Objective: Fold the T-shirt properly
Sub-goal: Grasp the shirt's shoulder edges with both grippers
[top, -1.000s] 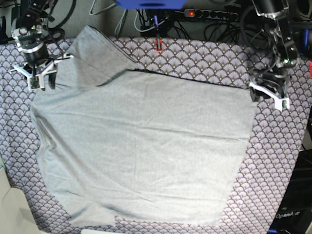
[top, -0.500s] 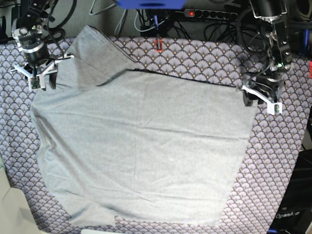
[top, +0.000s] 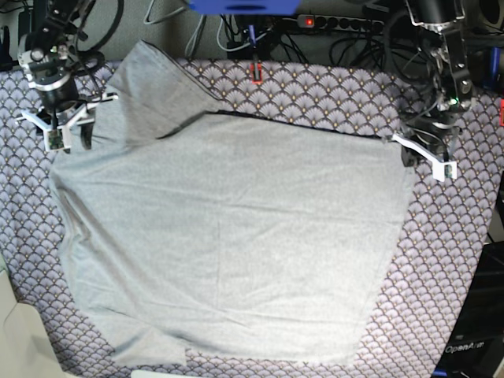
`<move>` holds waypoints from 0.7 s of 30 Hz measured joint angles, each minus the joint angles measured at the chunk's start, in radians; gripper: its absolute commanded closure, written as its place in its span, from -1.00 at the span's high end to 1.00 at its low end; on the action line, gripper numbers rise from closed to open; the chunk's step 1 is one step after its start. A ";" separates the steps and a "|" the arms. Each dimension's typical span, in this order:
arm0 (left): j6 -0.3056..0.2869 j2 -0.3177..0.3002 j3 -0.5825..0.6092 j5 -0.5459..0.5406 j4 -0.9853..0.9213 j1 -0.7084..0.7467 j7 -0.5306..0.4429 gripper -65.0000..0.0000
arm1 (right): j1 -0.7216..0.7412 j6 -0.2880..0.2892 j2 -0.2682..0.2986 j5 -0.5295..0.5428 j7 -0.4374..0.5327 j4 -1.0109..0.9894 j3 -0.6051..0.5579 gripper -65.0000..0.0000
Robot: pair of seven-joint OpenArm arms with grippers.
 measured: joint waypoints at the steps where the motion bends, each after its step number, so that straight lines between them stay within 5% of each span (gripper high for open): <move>1: 0.000 0.000 0.000 0.000 0.000 0.000 0.000 -1.00 | 0.000 0.000 -0.005 0.002 -0.003 0.000 0.009 -0.04; 11: -0.004 0.000 0.000 -0.005 0.002 0.014 -0.011 -1.00 | 0.069 0.004 -0.008 0.098 -0.179 -0.108 0.092 0.01; 21: -0.005 0.000 -0.002 -0.005 0.002 0.016 -0.011 -1.00 | 0.113 0.003 0.031 0.106 -0.183 -0.238 0.096 0.01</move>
